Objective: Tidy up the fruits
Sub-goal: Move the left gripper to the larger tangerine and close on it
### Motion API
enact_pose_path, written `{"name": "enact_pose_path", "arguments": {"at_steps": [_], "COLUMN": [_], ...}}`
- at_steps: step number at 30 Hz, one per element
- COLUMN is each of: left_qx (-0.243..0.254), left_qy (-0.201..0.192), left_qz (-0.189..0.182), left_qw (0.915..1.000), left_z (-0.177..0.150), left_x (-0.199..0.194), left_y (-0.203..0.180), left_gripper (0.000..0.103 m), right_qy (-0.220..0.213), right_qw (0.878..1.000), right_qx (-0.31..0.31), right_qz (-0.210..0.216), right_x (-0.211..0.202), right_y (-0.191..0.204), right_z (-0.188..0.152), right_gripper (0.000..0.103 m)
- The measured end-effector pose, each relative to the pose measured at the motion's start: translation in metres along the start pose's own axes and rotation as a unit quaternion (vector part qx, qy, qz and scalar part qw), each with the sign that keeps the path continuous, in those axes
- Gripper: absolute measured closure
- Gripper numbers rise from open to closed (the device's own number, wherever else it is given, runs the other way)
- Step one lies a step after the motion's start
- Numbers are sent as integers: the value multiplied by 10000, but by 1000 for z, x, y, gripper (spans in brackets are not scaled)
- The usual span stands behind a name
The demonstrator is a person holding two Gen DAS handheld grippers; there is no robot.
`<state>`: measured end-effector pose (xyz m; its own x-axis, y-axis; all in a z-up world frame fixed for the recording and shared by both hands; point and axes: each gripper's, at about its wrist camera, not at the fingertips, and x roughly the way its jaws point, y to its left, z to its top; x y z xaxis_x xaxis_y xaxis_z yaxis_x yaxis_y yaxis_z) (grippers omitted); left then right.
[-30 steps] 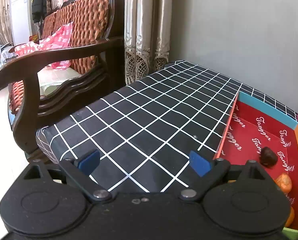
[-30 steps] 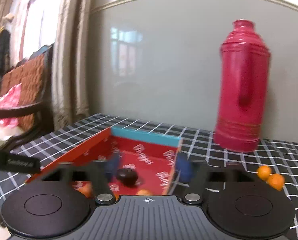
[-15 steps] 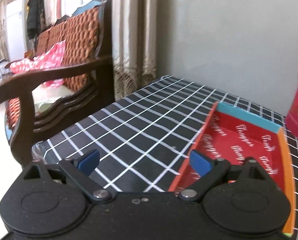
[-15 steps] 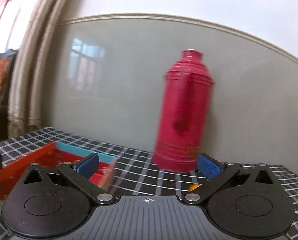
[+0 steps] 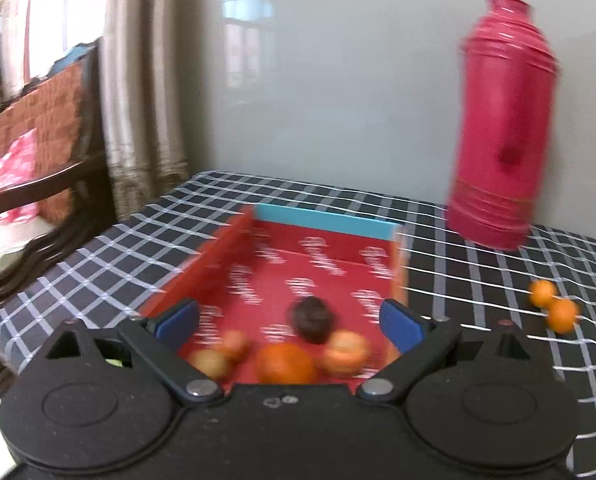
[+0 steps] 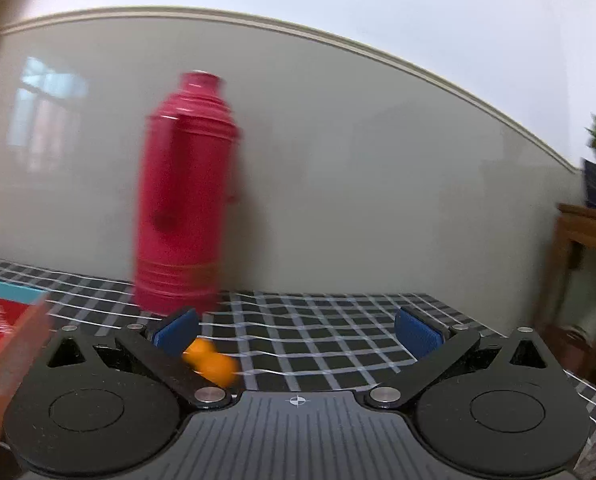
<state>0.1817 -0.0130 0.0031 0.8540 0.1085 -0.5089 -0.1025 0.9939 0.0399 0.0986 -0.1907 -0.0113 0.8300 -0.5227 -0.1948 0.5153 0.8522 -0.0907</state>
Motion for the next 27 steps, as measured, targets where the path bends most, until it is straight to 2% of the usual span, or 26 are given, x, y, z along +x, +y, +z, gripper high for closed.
{"name": "enact_pose_path", "arguments": {"at_steps": [6,15,20,22,27], "left_qx": [453,1175,1324,1337,1256], "left_qy": [-10,-109,-112,-107,-44], "left_qz": [-563,-1282,-1339,-1247,-889], "left_qw": [9974,9847,9820,9831,9881], "left_z": [-11,-35,-38,-37,-32], "left_x": [3,-2,7,13,31], "left_y": [-62,-145,-182,-192,-214], "left_gripper": [12,16,18,22,25], "right_qy": [39,79,243,280,406], "right_qw": [9990,9938,9917,9914,9913], "right_qx": [168,199,457,469,511], "right_qz": [-418,-1094,-1175,-1193,-1140], "right_x": [1,2,6,6,11], "right_y": [-38,-91,-115,-121,-130], "right_z": [-5,-15,-16,-16,-18], "right_gripper": [0,0,0,0,0]}}
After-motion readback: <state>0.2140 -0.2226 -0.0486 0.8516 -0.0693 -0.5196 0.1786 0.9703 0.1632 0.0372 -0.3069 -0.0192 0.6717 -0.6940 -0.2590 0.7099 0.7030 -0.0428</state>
